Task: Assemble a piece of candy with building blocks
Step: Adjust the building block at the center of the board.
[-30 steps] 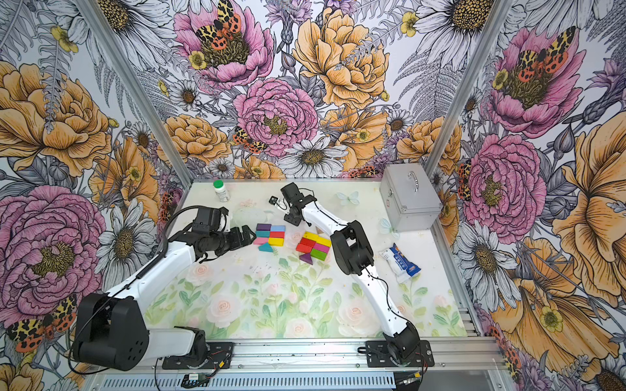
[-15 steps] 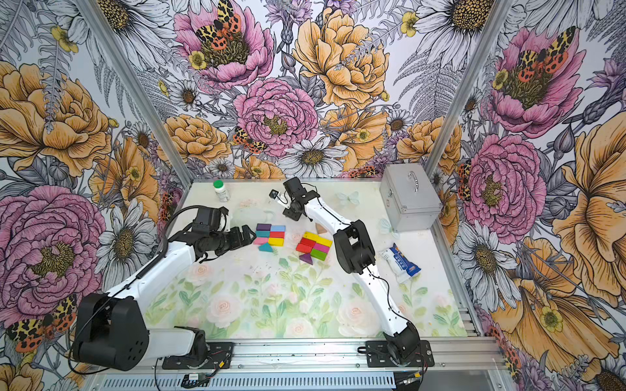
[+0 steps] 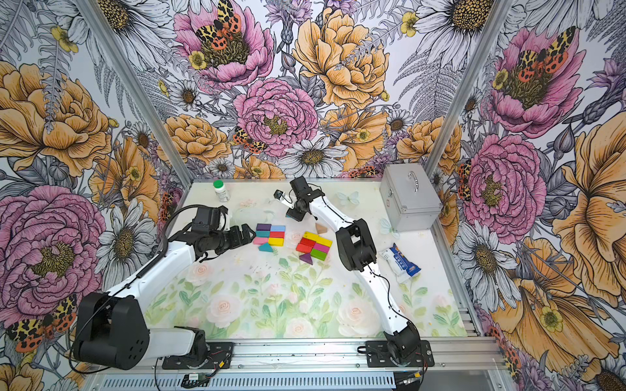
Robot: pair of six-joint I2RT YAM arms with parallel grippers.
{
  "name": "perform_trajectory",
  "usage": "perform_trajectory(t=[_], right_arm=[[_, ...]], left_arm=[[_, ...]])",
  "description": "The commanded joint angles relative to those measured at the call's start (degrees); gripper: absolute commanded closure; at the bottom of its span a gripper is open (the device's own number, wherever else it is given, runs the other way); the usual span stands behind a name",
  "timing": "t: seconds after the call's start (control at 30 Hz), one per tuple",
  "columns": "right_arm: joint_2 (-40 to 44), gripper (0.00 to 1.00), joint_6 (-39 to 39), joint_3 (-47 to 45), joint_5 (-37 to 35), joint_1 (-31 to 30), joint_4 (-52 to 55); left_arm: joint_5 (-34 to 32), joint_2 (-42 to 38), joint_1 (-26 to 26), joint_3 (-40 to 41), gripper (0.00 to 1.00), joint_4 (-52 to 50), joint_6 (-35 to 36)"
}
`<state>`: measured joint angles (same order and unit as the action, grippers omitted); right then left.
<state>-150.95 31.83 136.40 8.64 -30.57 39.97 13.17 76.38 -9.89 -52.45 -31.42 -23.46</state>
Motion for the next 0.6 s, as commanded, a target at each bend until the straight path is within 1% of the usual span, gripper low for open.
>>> perform_trajectory(t=[0.0, 0.17, 0.3, 0.33, 0.57], right_arm=[[-2.1, 0.44, 1.4, 3.3, 2.1, 0.1, 2.0], [-3.3, 0.44, 2.3, 5.7, 2.8, 0.1, 3.8], [-3.6, 0.57, 3.2, 6.1, 3.4, 0.2, 4.6], [-3.6, 0.58, 3.4, 6.2, 3.5, 0.2, 4.8], [-4.0, 0.58, 4.9, 6.3, 2.9, -0.2, 5.5]], left_arm=[[1.2, 0.3, 0.5, -0.6, 0.01, 1.3, 0.9], [1.1, 0.2, 0.5, -0.5, 0.02, 1.3, 0.9], [0.9, 0.0, 0.5, -0.4, 0.01, 1.4, 0.8], [0.8, -0.1, 0.4, -0.3, 0.01, 1.4, 0.8], [0.5, -1.6, 1.0, -0.2, 0.01, 1.5, 0.9]])
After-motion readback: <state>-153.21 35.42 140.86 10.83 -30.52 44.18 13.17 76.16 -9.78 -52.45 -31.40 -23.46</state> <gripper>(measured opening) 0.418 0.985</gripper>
